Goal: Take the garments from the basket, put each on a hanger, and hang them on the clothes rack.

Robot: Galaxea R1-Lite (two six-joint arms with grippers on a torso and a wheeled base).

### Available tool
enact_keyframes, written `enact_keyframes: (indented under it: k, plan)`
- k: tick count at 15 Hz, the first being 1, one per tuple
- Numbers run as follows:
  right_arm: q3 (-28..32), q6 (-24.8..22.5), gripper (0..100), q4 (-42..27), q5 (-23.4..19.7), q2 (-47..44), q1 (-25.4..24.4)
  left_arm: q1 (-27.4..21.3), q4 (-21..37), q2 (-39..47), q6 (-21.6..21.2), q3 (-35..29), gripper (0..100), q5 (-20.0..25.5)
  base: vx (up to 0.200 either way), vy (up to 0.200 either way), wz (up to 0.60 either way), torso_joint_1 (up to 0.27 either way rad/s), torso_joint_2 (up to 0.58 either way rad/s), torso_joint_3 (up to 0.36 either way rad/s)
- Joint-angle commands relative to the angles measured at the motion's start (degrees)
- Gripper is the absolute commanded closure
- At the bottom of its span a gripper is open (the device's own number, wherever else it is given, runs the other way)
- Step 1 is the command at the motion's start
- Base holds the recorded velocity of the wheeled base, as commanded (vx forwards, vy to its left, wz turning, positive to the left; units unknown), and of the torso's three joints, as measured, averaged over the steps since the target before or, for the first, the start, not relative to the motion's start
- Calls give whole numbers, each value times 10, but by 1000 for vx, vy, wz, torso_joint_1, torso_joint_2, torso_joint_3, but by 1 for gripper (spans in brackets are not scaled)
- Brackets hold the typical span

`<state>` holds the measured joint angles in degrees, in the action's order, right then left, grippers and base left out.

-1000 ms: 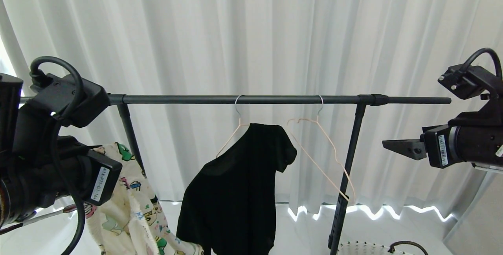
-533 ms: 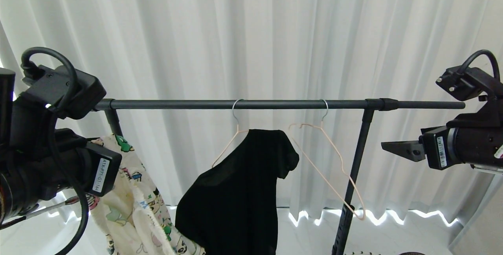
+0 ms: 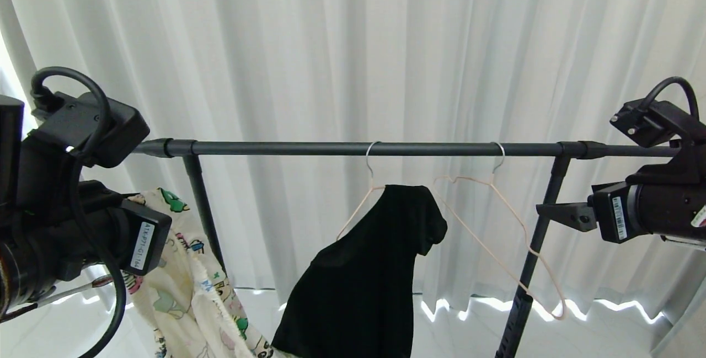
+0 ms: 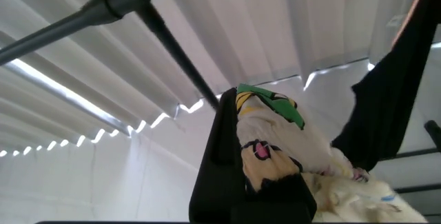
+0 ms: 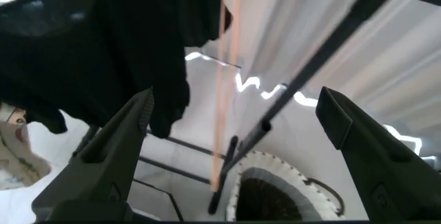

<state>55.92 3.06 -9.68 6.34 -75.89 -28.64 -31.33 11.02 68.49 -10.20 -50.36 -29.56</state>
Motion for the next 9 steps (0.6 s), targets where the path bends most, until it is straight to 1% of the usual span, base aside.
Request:
enact_keyframes:
  k: [1,4,8,9]
  plan:
    - [-1,0,0,0,0,0,0,0,0,2,0,2,100,0,0,0,0,0,0,0]
    - [-2,0,0,0,0,0,2,0,-2,-1,-2,8,100,-1,0,0,0,0,0,0]
    - [-22,-1,0,0,2,4,13,-1,-2,-1,-3,10,100,0,0,0,0,0,0,0]
    - [-25,-2,0,0,2,5,14,-1,-2,-1,-3,10,100,1,200,0,0,7,-7,2]
